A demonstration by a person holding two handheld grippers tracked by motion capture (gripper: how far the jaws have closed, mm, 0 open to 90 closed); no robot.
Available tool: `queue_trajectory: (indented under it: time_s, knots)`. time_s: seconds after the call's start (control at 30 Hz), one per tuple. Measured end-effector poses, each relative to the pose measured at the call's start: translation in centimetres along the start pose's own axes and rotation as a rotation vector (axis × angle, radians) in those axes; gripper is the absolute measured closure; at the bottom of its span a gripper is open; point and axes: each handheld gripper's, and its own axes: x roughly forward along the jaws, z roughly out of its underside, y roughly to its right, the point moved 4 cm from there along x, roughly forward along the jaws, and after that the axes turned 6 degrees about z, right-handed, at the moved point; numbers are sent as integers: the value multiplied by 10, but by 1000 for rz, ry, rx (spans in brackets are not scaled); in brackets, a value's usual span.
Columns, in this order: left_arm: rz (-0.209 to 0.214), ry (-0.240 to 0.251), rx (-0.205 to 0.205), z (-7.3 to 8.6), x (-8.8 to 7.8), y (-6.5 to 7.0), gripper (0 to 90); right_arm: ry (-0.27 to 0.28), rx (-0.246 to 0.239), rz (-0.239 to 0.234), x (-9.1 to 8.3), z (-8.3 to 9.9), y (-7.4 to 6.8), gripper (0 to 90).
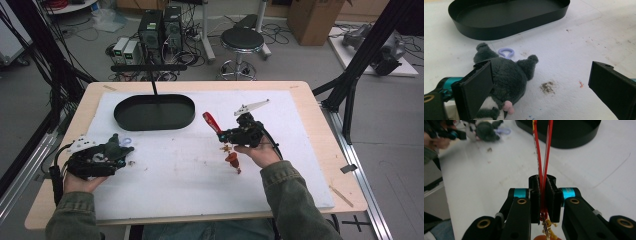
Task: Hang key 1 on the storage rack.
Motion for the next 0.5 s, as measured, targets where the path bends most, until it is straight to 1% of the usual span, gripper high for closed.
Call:
queue_trajectory:
  time_s: [0.17, 0.27, 0.3, 0.33, 0.37, 0.4, 0.47, 0.5]
  knots:
    - [1, 3, -2, 0, 0, 0, 61, 32, -8, 10, -7, -18, -3, 833]
    - [4, 6, -3, 0, 0, 0, 62, 61, -23, 8, -12, -33, -3, 833]
    - [4, 5, -1, 0, 0, 0, 62, 61, -23, 8, -12, -33, -3, 833]
    - [6, 2, 2, 0, 0, 0, 62, 85, -38, 6, -15, -43, -2, 833]
    - [6, 2, 2, 0, 0, 0, 62, 85, -38, 6, -15, -43, -2, 833]
    - [7, 2, 1, 0, 0, 0, 62, 92, -35, 0, -16, -51, -1, 833]
    - [6, 3, 0, 0, 0, 0, 62, 98, -36, 2, -15, -57, 1, 833]
    - [6, 3, 0, 0, 0, 0, 62, 98, -36, 2, -15, -57, 1, 833]
